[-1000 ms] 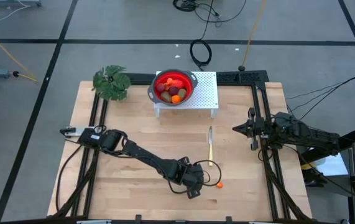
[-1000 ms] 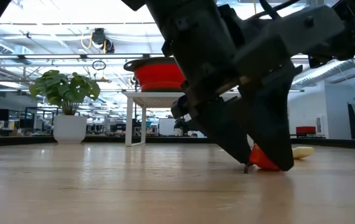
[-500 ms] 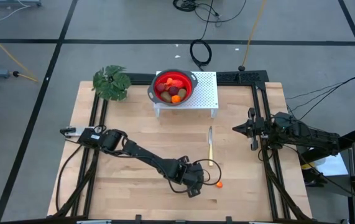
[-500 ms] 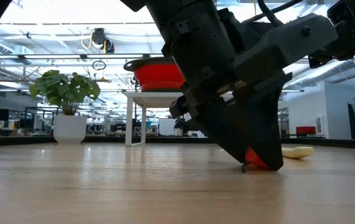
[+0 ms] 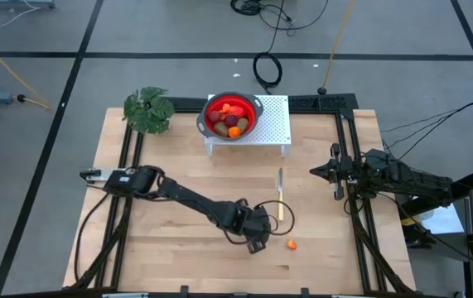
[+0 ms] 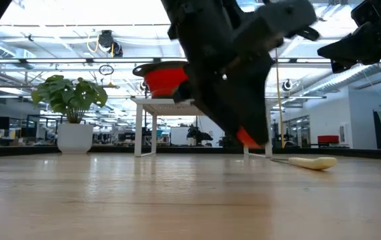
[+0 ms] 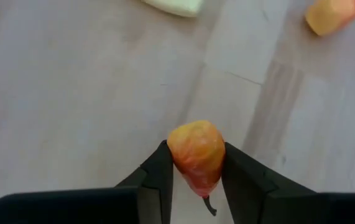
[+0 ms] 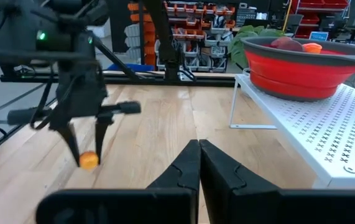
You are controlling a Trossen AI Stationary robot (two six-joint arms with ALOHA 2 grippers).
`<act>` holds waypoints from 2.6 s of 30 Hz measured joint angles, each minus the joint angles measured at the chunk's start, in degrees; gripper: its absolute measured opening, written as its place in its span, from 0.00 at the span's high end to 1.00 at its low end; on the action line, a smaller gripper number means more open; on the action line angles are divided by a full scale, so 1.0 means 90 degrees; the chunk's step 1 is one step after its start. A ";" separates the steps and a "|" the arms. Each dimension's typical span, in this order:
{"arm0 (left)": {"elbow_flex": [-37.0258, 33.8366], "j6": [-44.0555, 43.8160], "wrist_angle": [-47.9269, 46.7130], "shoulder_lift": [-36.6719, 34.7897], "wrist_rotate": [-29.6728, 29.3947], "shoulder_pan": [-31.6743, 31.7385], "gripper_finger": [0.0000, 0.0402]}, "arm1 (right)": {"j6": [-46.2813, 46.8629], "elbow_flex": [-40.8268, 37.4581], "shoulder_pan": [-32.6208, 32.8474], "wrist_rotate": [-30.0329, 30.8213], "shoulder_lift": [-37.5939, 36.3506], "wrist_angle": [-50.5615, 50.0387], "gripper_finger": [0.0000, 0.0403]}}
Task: Pick & Place Fruit
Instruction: Put the orange pear into the red strainer bowl on the shelf
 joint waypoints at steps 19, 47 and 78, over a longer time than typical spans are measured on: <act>0.0005 0.0309 -0.0971 -0.1588 -0.0321 0.0717 0.74 | -0.0015 0.0001 0.0001 0.0004 -0.0001 0.0049 1.00; 0.0012 0.3155 0.3258 -0.3127 0.1380 0.1037 0.74 | -0.0197 0.0002 -0.0003 0.0003 0.0001 0.0045 1.00; 0.0010 0.0059 0.4343 -0.3125 0.0647 0.1079 0.74 | -0.0177 0.0002 -0.0004 0.0001 -0.0002 0.0069 1.00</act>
